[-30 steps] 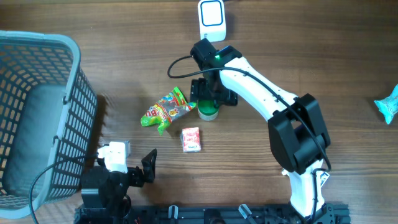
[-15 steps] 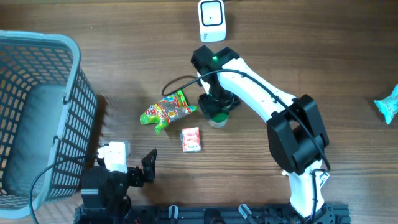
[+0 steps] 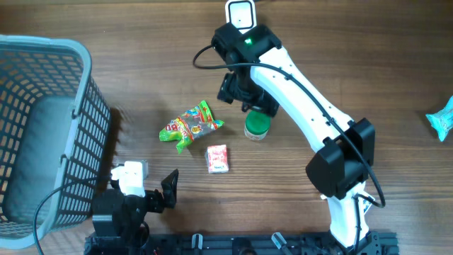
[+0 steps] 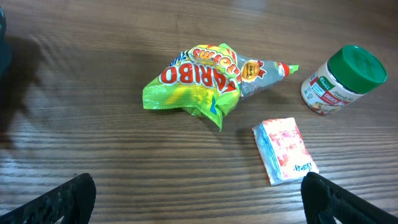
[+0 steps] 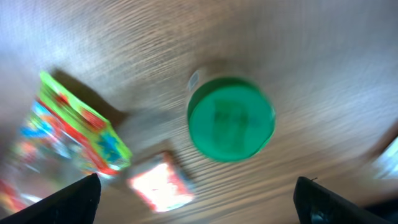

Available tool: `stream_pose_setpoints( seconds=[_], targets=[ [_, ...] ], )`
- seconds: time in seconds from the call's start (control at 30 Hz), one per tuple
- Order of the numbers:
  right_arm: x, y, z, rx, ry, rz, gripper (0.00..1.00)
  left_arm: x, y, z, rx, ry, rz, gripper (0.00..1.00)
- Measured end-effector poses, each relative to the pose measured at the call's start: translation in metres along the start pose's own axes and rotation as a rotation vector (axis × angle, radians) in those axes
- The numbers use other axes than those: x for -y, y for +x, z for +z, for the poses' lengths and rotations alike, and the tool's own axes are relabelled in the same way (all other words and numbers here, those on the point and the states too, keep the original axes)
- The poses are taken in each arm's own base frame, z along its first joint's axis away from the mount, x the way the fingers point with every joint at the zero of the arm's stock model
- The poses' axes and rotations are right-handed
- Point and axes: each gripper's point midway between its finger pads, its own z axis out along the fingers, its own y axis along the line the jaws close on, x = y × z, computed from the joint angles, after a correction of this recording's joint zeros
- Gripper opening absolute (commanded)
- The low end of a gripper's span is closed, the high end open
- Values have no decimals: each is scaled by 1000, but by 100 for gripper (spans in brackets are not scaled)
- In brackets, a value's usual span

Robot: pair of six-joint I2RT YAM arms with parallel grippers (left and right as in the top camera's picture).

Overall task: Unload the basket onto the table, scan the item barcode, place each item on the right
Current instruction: 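Lower right gripper over the green-lidded jar and grasp it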

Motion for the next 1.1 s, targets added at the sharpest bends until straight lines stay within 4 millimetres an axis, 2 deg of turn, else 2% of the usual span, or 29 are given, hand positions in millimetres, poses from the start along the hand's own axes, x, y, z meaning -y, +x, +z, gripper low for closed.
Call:
stream_pose_setpoints(
  seconds=[0.07, 0.13, 0.17, 0.33, 0.43, 0.47, 0.53, 0.57, 0.63, 0.67, 0.73, 0.77, 0.8, 0.83, 0.87, 0.93, 1.0, 1.1],
  targets=[
    [-3, 4, 6, -25, -4, 363, 100, 0, 0, 0, 0, 0, 0, 100],
    [5, 9, 18, -37, 41, 615, 100, 0, 0, 0, 0, 0, 0, 100],
    [9, 11, 23, -40, 65, 684, 100, 0, 0, 0, 0, 0, 0, 100],
    [16, 17, 51, -49, 112, 825, 100, 0, 0, 0, 0, 0, 0, 100],
    [20, 18, 80, -43, 122, 823, 100, 0, 0, 0, 0, 0, 0, 100],
    [21, 16, 87, -29, 121, 807, 90, 0, 0, 0, 0, 0, 0, 100],
    [28, 12, 93, 4, 136, 736, 75, 0, 0, 0, 0, 0, 0, 100],
    [29, 10, 93, 14, 138, 704, 72, 0, 0, 0, 0, 0, 0, 100],
    [30, 7, 93, 23, 137, 600, 72, 0, 0, 0, 0, 0, 0, 100],
    [30, 6, 93, 25, 138, 536, 66, 0, 0, 0, 0, 0, 0, 100],
    [29, 4, 92, 21, 134, 319, 67, 0, 0, 0, 0, 0, 0, 100],
    [26, 2, 90, 10, 119, 79, 70, 0, 0, 0, 0, 0, 0, 100],
    [22, 1, 89, 5, 106, -49, 72, 0, 0, 0, 0, 0, 0, 100],
    [18, 1, 84, -10, 91, -328, 84, 0, 0, 0, 0, 0, 0, 100],
    [15, 1, 82, -16, 79, -477, 92, 0, 0, 0, 0, 0, 0, 100],
    [12, 0, 78, -24, 64, -812, 97, 0, 0, 0, 0, 0, 0, 100],
    [13, 1, 78, -35, 66, -1021, 100, 0, 0, 0, 0, 0, 0, 100],
    [12, 0, 70, -36, 63, -1120, 100, 0, 0, 0, 0, 0, 0, 100]
  ],
)
